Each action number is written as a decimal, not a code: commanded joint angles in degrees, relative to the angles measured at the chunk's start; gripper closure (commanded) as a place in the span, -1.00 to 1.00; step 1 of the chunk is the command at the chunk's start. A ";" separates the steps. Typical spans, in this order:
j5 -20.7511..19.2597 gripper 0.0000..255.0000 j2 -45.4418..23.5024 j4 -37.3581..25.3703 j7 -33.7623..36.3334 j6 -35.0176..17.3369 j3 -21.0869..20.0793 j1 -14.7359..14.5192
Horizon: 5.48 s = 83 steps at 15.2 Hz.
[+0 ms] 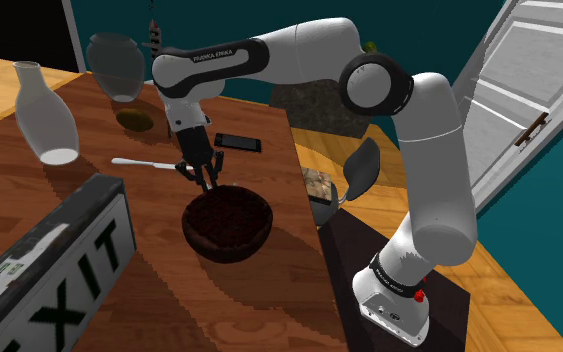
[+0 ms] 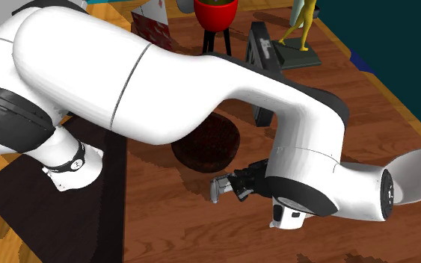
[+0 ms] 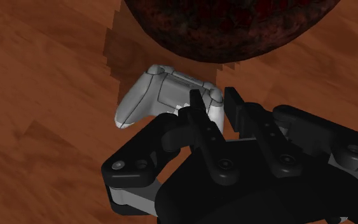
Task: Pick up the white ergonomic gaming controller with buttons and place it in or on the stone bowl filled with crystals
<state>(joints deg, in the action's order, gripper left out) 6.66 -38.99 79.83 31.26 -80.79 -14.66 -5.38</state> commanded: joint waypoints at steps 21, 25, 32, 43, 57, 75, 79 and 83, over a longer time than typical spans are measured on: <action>1.05 1.00 3.54 -5.81 1.79 9.14 -0.63 0.29; 1.33 1.00 4.00 -8.12 2.40 11.84 -0.79 0.28; 1.80 1.00 4.21 -13.12 3.63 16.92 -1.06 0.16; 5.19 1.00 12.28 -6.62 7.25 17.47 -2.59 -0.74; 9.53 1.00 22.64 12.27 9.67 7.33 -4.81 -2.84; 8.56 1.00 20.77 18.14 7.66 -0.08 -4.55 -3.18; 8.57 -1.00 20.77 18.14 7.66 -0.08 -4.55 -3.18; 8.26 -1.00 19.80 15.27 8.01 1.86 -4.42 -3.10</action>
<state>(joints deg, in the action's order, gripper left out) 15.02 -18.60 96.79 38.90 -80.01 -19.08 -8.41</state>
